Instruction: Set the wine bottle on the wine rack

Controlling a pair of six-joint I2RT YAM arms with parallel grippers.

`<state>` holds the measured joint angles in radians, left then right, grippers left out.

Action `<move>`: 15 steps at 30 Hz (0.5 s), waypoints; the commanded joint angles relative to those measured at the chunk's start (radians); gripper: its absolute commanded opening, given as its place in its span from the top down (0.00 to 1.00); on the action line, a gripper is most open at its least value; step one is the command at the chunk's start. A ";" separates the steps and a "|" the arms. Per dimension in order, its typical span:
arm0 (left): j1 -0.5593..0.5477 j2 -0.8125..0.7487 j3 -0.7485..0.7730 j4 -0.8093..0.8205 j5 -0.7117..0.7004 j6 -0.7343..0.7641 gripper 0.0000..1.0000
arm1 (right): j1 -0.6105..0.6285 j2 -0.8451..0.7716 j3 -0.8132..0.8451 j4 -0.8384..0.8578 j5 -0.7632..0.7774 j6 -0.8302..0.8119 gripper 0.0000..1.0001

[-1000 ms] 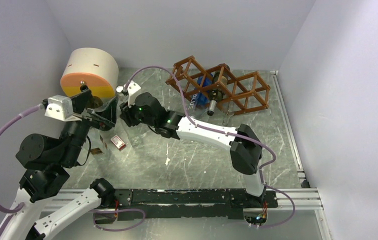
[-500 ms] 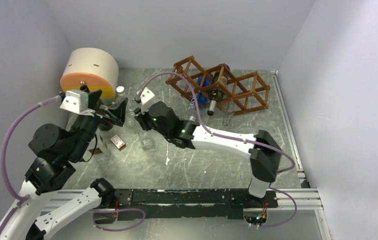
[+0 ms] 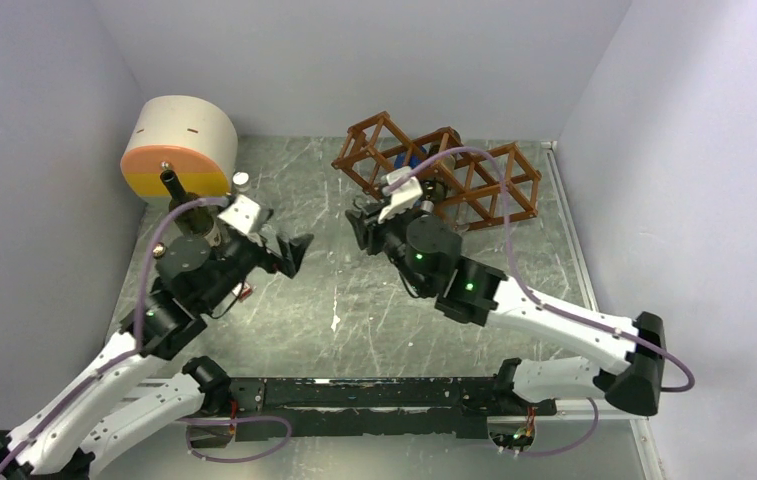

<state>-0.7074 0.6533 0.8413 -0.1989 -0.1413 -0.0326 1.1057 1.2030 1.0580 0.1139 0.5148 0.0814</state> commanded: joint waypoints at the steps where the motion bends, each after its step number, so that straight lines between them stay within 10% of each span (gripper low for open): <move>1: 0.004 0.034 -0.138 0.198 0.257 0.009 0.04 | -0.001 -0.111 -0.001 -0.001 0.034 0.024 0.98; 15: 0.004 0.146 -0.326 0.474 0.625 0.016 0.04 | -0.002 -0.290 0.033 -0.125 -0.193 0.026 1.00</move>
<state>-0.7074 0.7845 0.5243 0.1204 0.3695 -0.0143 1.1057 0.9485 1.0519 -0.0578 0.3973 0.1051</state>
